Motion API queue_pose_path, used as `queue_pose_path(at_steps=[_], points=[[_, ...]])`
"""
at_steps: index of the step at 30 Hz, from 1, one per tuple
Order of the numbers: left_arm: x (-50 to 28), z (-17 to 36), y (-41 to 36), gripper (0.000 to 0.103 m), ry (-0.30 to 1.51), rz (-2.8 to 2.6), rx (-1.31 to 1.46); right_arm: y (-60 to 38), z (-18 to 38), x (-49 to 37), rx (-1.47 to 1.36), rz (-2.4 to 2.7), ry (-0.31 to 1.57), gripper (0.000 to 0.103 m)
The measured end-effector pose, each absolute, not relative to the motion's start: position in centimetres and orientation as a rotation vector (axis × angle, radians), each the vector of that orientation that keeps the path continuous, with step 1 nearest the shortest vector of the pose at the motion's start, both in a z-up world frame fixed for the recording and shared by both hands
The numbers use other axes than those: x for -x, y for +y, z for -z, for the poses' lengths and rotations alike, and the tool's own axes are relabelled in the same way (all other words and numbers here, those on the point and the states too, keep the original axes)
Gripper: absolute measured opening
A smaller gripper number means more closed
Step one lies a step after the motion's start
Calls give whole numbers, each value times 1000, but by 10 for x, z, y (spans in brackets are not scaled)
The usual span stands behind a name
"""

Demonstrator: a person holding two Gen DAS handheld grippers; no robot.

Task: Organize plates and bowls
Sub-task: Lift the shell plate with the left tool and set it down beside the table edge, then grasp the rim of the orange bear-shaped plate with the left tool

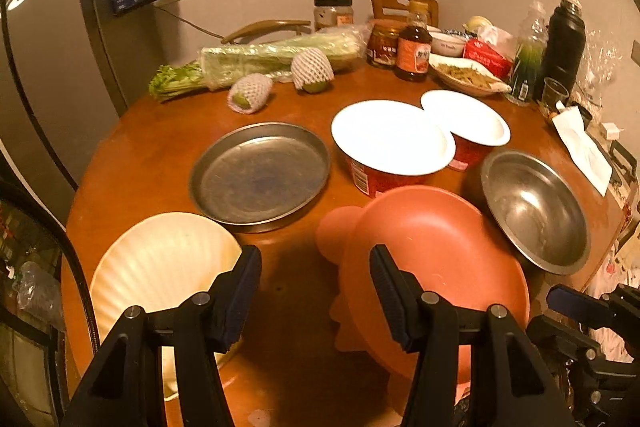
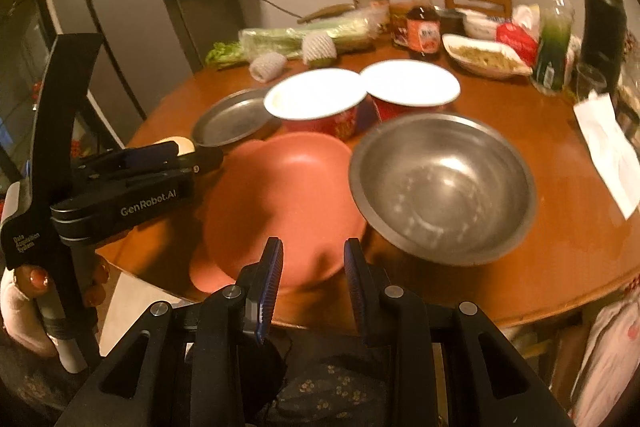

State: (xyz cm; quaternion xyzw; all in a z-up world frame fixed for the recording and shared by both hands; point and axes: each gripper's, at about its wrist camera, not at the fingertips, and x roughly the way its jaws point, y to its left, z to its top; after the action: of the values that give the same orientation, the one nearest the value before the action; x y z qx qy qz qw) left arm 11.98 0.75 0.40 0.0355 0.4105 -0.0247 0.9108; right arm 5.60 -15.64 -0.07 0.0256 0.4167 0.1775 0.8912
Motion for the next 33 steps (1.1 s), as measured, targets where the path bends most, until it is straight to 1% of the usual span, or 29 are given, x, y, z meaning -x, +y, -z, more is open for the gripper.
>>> queue_pose_path(at_steps=[13, 24, 28, 30, 32, 33], points=[[-136, 16, -1, 56, 896, 73, -90, -159, 24, -77, -81, -334, 939, 32], [-143, 27, -3, 56, 928, 104, -87, -152, 34, -91, -64, -333, 950, 32], [-142, 29, -6, 56, 937, 129, -87, -149, 35, -92, -47, -334, 948, 30], [-141, 31, -7, 54, 943, 139, -86, -148, 35, -93, -44, -331, 949, 30], [-139, 31, -7, 46, 945, 153, -82, -147, 35, -94, -44, -330, 949, 29], [-139, 31, -7, 43, 945, 157, -80, -147, 35, -94, -43, -332, 949, 29]])
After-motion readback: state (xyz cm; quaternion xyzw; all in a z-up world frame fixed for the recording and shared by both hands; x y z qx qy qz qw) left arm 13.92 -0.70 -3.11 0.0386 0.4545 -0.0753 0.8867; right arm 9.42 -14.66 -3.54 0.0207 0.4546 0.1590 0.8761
